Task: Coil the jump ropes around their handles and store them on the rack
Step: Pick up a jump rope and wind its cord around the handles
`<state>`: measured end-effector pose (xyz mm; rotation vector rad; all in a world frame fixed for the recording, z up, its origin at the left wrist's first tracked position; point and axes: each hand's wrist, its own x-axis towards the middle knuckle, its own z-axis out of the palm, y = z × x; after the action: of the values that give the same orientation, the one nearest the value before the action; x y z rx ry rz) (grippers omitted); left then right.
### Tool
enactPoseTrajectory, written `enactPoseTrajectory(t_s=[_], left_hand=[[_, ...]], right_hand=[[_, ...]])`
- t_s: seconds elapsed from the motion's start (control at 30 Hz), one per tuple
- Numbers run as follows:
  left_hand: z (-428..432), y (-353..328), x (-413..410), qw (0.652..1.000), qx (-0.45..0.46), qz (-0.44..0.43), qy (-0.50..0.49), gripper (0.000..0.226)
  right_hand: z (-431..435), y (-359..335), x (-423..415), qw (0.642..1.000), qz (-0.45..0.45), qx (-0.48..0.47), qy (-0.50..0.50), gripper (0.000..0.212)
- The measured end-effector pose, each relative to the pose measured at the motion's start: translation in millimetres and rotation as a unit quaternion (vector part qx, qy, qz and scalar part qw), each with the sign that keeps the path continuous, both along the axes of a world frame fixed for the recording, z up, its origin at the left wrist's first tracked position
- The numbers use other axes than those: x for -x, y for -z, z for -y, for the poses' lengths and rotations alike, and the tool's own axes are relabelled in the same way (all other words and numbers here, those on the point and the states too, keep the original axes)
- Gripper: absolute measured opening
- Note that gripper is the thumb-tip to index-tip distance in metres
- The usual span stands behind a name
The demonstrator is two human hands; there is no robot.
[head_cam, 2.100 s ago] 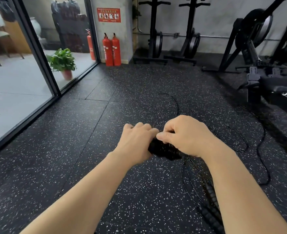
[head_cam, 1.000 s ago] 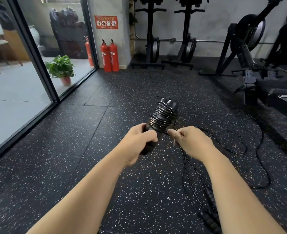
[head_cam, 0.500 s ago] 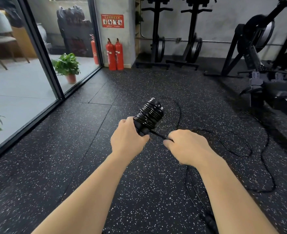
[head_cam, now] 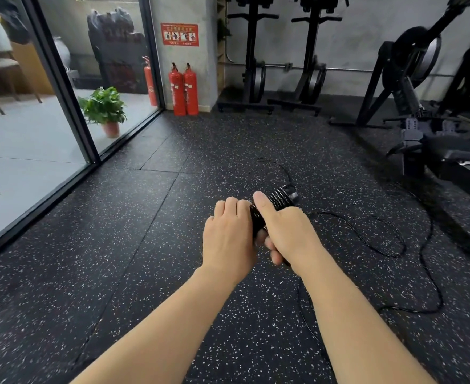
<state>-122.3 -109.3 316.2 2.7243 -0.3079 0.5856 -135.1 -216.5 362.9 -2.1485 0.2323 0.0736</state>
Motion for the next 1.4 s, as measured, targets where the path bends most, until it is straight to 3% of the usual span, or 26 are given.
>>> enactPoseTrajectory(t_s=[0.17,0.3,0.5,0.63,0.73,0.8,0.87,0.9,0.93,1.0,1.13,1.23,1.3,1.4], left_hand=[[3,-6,6,0.999,0.029,-0.014,0.029,0.045],[5,-4,7,0.996,0.065,0.025,0.065,0.045],[5,5,2,0.984,0.108,0.04,0.135,0.07],[2,-7,9,0.953,0.235,-0.024,0.19,0.072],[-1,-20,7,0.871,0.449,-0.13,0.149,0.074],[-9,-29,0,0.786,0.557,-0.252,0.095,0.078],[-14,-35,-1,0.673,0.614,-0.396,0.117,0.056],[-16,-36,0,0.635,0.623,-0.435,0.141,0.04],[-16,-35,1,0.619,0.626,-0.447,0.162,0.029],[-15,-33,1,0.637,0.625,-0.413,0.182,0.019],[-15,-25,-5,0.709,0.599,-0.331,0.172,0.02],[-14,-20,-9,0.758,0.573,-0.28,0.138,0.027],[-15,-20,-11,0.766,0.572,-0.27,0.117,0.026],[-19,-23,-12,0.746,0.598,-0.283,0.079,0.019]], right_hand=[[9,10,-4,0.998,0.016,0.01,0.056,0.071],[15,13,-5,0.992,0.021,0.025,0.121,0.079],[18,10,-8,0.987,0.036,-0.027,0.151,0.068],[24,5,-9,0.985,0.056,-0.064,0.152,0.058],[28,3,-10,0.983,0.067,-0.117,0.124,0.054],[27,3,-10,0.982,0.067,-0.148,0.098,0.052],[26,3,-10,0.983,0.066,-0.16,0.061,0.052],[25,3,-10,0.984,0.065,-0.16,0.039,0.051],[24,1,-8,0.985,0.062,-0.158,0.019,0.049],[24,-3,-6,0.987,0.049,-0.151,-0.016,0.044],[17,-5,-2,0.991,0.013,-0.112,-0.075,0.054],[8,0,1,0.994,0.028,-0.075,-0.069,0.048],[6,3,4,0.996,0.058,-0.039,-0.053,0.036],[8,2,9,0.992,0.118,-0.024,-0.045,0.015]])
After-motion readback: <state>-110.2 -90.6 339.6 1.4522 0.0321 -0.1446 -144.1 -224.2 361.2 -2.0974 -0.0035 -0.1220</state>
